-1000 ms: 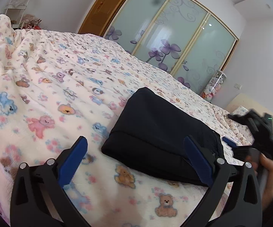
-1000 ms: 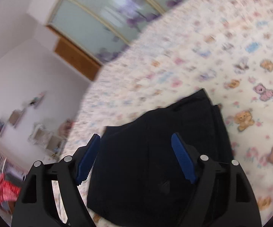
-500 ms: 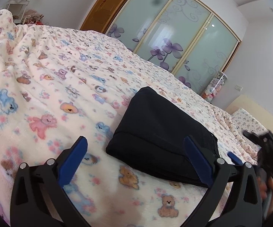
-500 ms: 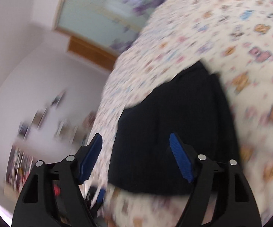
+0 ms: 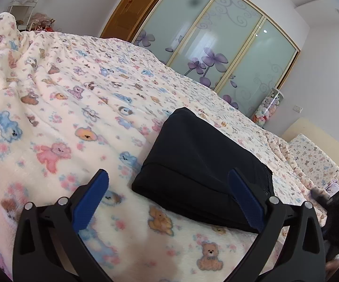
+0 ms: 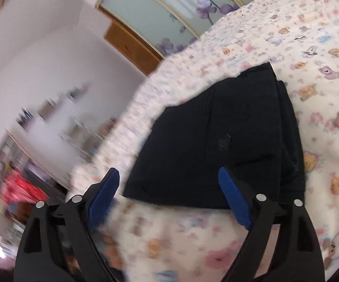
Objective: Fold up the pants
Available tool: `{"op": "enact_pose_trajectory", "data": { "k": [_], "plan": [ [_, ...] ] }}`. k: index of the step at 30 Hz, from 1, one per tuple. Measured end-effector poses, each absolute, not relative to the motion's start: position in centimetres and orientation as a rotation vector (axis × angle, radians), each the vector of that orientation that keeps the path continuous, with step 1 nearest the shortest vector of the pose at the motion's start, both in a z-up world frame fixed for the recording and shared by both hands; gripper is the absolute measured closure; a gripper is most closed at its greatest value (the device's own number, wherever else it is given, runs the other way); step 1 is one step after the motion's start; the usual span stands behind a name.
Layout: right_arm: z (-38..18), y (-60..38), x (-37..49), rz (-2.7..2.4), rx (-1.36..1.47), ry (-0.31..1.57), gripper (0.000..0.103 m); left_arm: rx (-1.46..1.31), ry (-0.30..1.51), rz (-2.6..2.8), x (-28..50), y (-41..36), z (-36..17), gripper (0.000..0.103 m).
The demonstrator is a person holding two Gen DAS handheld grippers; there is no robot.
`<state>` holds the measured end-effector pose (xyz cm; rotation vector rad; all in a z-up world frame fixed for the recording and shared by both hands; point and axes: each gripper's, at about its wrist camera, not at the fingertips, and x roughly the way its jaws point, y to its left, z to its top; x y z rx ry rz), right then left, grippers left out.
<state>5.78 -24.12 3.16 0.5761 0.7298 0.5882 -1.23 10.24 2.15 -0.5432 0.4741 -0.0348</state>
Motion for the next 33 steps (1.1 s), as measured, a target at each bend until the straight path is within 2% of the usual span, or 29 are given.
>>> {"op": "enact_pose_trajectory", "data": {
  "k": [1,3,7,17,26,28,29,31,33],
  "plan": [
    [1.6,-23.8,6.6,0.564,0.555,0.777,0.017,-0.543,0.473,-0.037,-1.2,10.2,2.2,0.002],
    [0.0,-24.0,6.8,0.584,0.598,0.759,0.017,-0.543,0.472,-0.046,-1.2,10.3,2.4,0.002],
    [1.9,-24.8,5.1,0.572,0.641,0.699,0.016,-0.503,0.433,-0.057,-1.4,10.4,3.5,0.002],
    [2.6,-26.6,0.3,0.387,0.467,0.571,0.016,-0.196,0.303,-0.027,-3.4,7.0,6.3,0.002],
    [3.2,-26.0,-0.6,0.371,0.354,0.516,0.016,-0.046,0.341,0.009,-3.0,4.9,5.9,0.002],
    [3.8,-25.1,0.4,0.409,0.339,0.502,0.011,-0.079,0.358,-0.001,-2.6,5.5,5.8,0.002],
    [4.1,-24.7,1.1,0.439,0.345,0.511,0.007,-0.104,0.368,-0.006,-2.4,5.9,5.8,0.002],
    [3.8,-24.2,2.3,0.459,0.355,0.545,0.006,-0.152,0.398,-0.012,-1.8,6.6,5.8,0.002],
    [1.9,-23.5,4.6,0.419,0.327,0.685,0.006,-0.175,0.42,-0.021,-1.2,6.8,5.9,0.002]
  ]
}}
